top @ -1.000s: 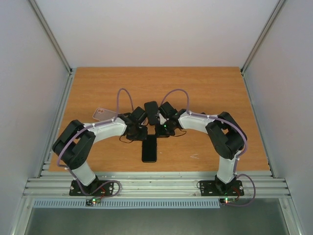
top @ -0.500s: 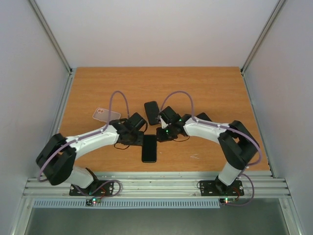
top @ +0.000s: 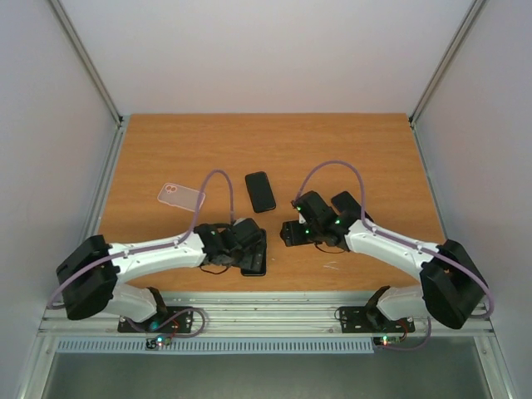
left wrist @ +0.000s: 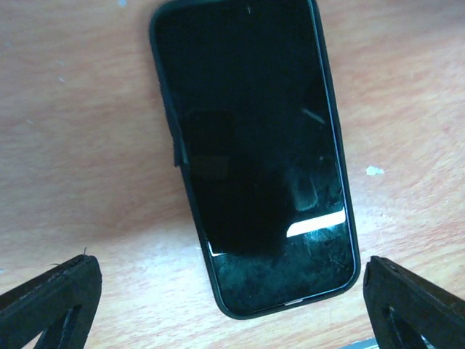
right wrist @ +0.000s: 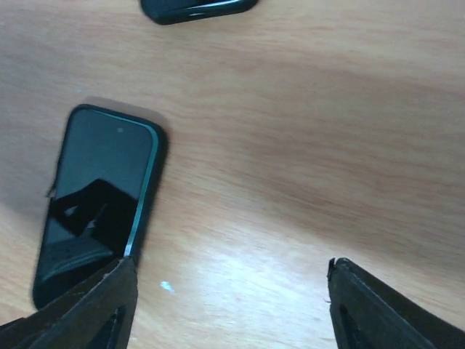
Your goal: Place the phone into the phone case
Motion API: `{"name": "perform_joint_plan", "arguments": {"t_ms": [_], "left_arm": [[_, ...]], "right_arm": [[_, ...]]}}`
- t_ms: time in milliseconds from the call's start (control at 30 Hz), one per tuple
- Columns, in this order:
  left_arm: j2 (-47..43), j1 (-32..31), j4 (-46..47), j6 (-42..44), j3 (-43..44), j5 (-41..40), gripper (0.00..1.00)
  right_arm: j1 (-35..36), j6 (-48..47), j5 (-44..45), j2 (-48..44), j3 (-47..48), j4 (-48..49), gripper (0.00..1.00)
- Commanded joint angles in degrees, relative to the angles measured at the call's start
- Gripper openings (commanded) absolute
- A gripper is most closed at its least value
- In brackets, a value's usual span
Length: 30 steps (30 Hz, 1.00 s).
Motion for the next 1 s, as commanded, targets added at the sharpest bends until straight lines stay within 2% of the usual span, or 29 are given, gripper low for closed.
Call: {"name": "perform_joint_plan", "arguments": {"t_ms": [0,100,400,667,967], "left_arm": [[5.0,-3.2,1.2,-2.8,1.7,-3.3,0.99],[8.7,-4.8,1.9,-2.7,3.6,-3.6,0.99],[14.9,-5.5,5.5,-2.8,5.9,-0.5,0.99],[20.0,-5.5,2.4,-3.9,7.2,-3.5,0.99],[18.3,-3.7,0.0,-3.8,6.3,-6.5,0.78]], "right_arm": [[-0.6,1.5,7.2,-4.3,-2.6,0.1,0.78],[-0.8,2.5,10.3,-6.3,-4.5,0.1,0.98],[-2.7,3.3,10.9,-6.6,-7.9,1.8,0.98],[-2.8,3.3,9.4,-6.5,-7.8,2.4,0.98],[-2.9,3.1,9.3,-7.1,-7.8,1.9,0.99]]}}
